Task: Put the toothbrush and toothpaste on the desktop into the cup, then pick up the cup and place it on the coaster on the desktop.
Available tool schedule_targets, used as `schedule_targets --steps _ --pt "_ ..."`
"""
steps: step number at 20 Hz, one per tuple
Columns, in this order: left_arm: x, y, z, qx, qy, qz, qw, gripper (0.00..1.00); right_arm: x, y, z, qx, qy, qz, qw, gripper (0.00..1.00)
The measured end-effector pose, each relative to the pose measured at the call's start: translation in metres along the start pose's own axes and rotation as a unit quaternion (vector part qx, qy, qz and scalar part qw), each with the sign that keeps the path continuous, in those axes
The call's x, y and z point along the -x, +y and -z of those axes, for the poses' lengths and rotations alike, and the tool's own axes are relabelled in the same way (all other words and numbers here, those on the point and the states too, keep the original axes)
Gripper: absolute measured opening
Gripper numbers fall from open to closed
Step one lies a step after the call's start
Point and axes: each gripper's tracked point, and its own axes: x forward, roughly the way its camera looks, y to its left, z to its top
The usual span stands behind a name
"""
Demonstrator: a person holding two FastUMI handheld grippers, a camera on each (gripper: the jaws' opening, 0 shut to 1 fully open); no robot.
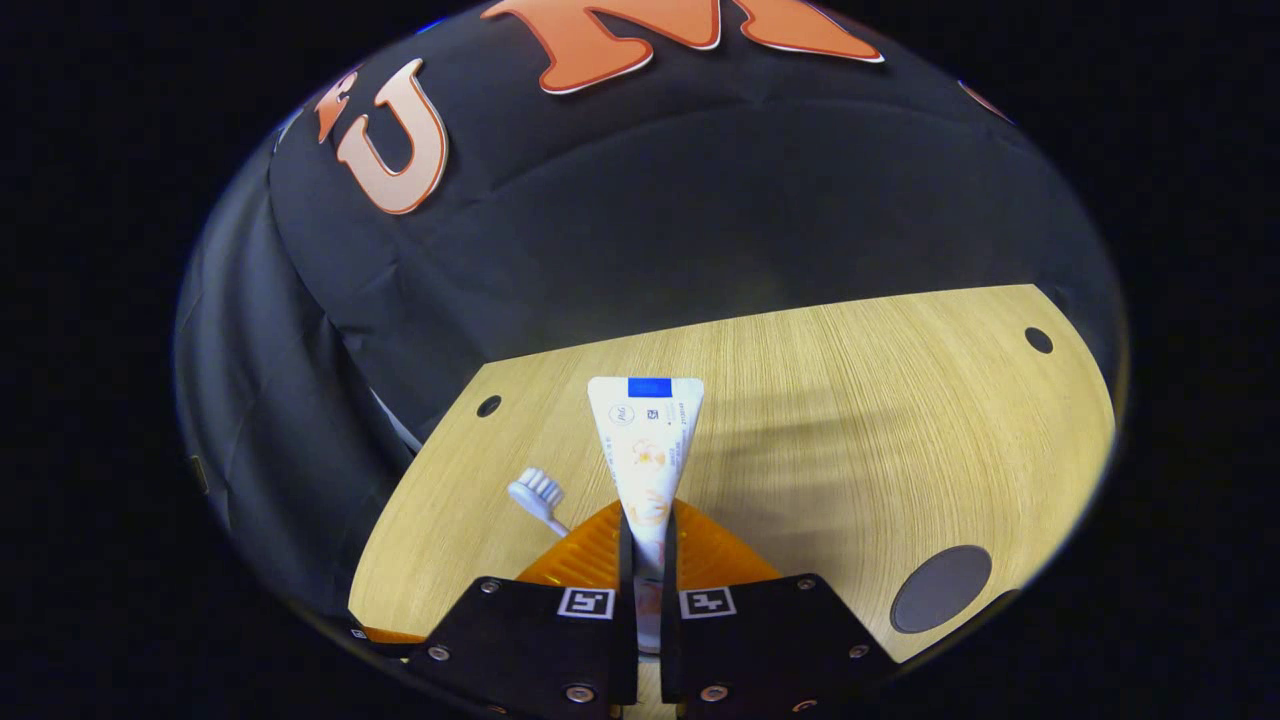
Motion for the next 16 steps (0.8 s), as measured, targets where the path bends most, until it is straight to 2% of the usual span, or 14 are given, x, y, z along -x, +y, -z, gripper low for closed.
schedule_targets --steps 9,16 --pt "0.002 -0.003 -0.010 -0.002 0.004 0.007 1.000 0.98 0.006 0.003 0.004 0.045 -0.048 0.012 0.998 0.11" --pt "0.002 -0.004 -0.017 -0.006 0.004 0.009 1.000 0.99 0.013 -0.001 0.029 0.061 -0.006 0.019 0.998 0.20"
